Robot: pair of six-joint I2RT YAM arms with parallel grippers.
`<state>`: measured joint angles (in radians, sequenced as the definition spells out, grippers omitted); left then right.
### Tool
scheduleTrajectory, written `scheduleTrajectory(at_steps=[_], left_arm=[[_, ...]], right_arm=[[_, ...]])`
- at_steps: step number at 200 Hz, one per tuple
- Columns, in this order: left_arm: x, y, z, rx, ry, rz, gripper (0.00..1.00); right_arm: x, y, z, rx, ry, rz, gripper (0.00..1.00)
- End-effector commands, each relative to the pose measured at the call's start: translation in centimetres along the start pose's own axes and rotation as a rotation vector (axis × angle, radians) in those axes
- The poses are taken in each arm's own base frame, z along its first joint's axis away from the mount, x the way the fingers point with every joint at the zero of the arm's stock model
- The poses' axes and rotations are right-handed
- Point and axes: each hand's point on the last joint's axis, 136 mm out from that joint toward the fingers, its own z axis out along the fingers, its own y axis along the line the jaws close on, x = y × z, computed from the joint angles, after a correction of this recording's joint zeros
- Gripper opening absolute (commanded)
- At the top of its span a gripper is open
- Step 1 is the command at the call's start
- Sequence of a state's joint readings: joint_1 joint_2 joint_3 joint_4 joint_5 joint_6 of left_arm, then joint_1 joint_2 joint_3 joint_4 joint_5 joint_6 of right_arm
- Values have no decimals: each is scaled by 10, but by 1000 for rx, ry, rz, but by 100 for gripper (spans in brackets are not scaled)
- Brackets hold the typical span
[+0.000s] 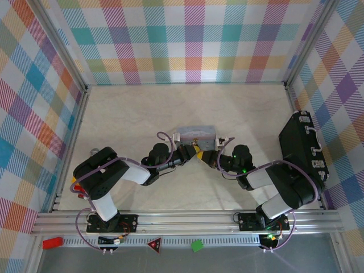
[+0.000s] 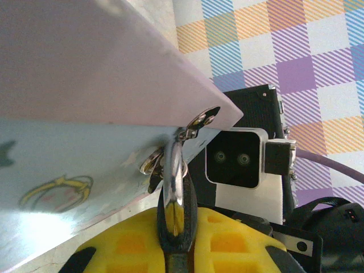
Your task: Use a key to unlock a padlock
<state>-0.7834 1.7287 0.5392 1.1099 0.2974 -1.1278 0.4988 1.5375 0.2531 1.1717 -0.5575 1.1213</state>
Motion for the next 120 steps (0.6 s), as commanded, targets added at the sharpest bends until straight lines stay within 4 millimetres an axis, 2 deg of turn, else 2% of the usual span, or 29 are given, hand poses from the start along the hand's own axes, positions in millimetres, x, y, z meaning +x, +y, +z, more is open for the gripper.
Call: scheduleTrajectory(at_steps=[1,32,50,84,120], left_arm=[[21,-7,-3,32,73,-22,5],[20,-9,-5,35,66,-18,5],[21,-9,-5,38,63,-18,5],[20,-9,-6,38,55,-21,4],[20,-10,-6,39,48,-21,4]], right_arm=[[-20,-7,-4,-15,-99,93,0],[-27,-5,1,-47,-118,153,0],[-30,-2,-4,-44,-150,141,0],[-32,-8,-12,1,-189,159,0],[-38,2,-11,-23,-200,154,0]])
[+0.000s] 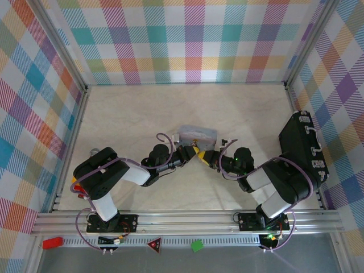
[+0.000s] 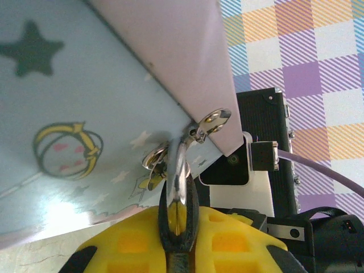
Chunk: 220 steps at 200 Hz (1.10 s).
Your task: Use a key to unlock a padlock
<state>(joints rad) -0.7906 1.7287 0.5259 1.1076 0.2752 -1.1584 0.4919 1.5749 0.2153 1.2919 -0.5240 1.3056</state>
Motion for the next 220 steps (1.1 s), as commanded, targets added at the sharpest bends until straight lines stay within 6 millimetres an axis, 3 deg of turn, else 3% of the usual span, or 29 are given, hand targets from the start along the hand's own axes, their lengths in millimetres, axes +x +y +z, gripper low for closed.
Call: scheduleTrajectory(at_steps=[1,89,145,220], left_arm=[[18,-15,-5,57,58,13,4],[26,-42,2,123,72,0,3],[27,-49,-6,122,57,8,1],[29,-63,6,174,44,-9,0]], right_arm=[[-33,10,-4,-15,-149,-7,0],[-29,23,9,-54,-138,-26,0],[-53,7,-8,6,-234,7,0],[-43,30,2,-30,-206,1,0]])
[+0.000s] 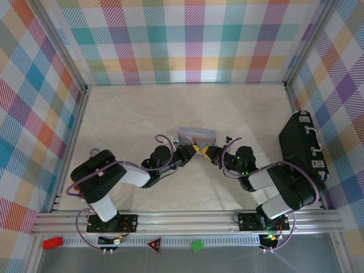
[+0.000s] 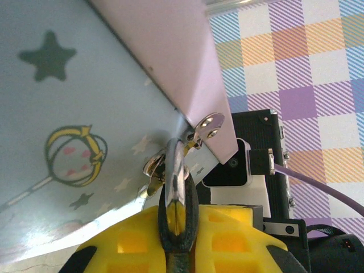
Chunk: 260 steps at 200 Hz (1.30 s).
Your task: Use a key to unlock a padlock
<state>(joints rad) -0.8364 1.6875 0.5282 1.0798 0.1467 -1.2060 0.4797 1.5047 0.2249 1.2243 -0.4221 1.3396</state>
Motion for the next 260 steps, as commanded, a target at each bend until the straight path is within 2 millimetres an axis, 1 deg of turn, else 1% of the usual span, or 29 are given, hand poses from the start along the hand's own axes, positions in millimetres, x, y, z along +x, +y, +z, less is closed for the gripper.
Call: scheduleTrajectory(at_steps=[1,28,59,86,106,121,147,163,180,198,217,249,260], left_arm=[[36,-52,4,182,130,21,0],[34,-59,6,192,114,22,0],[34,-64,8,195,92,15,0],[31,-69,8,202,67,11,0],[32,-79,10,218,65,16,0],[34,-84,10,232,68,19,0],[36,-90,9,251,73,8,0],[39,-97,7,276,82,-2,0],[43,-105,5,290,94,1,0],[48,-107,3,290,101,5,0],[50,-113,3,306,104,2,0],[54,-125,5,345,116,-7,0],[54,-126,5,348,117,-14,0]], right_arm=[[-19,23,8,-45,-92,-24,0],[-15,29,10,-55,-96,-13,0],[0,35,18,-57,-94,13,0],[4,34,16,-48,-135,41,0],[5,36,15,-37,-152,44,0],[3,37,13,-38,-172,48,0],[-4,31,9,-14,-212,59,0],[-8,28,9,-8,-219,67,0],[-19,24,6,-18,-239,76,0],[-29,25,3,-21,-261,83,0],[-28,33,8,-35,-243,74,0],[-29,30,7,-22,-260,63,0],[-29,33,9,-24,-253,29,0]])
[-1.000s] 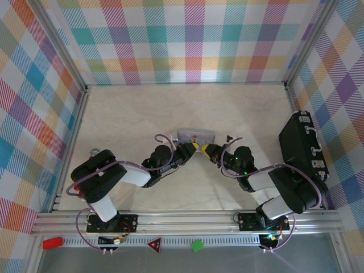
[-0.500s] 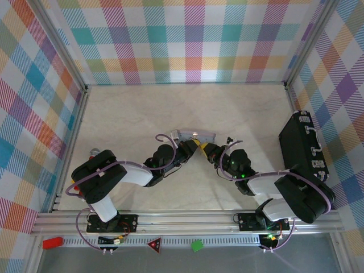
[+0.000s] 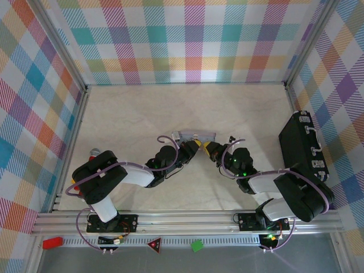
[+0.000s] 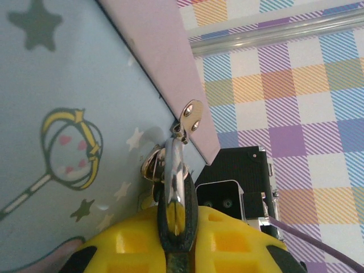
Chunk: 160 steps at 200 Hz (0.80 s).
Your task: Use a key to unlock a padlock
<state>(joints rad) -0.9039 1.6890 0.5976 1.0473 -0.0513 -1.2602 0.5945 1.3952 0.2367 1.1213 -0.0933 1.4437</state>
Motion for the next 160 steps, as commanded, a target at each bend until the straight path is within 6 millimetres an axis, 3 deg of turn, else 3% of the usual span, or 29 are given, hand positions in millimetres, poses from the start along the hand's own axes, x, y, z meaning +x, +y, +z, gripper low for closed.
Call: scheduleTrajectory(at_steps=[1,31,88,160], left_arm=[[66,-103,-15,338,258,3,0],[64,-113,-16,368,250,-16,0],[61,-123,-17,390,245,-21,0],[65,-126,-17,400,266,-24,0]], right_arm=[[-9,21,10,-52,-36,-52,0],[1,22,13,-61,-27,-186,0],[3,7,19,-80,-25,-155,0],[1,25,30,-119,-17,-152,0]])
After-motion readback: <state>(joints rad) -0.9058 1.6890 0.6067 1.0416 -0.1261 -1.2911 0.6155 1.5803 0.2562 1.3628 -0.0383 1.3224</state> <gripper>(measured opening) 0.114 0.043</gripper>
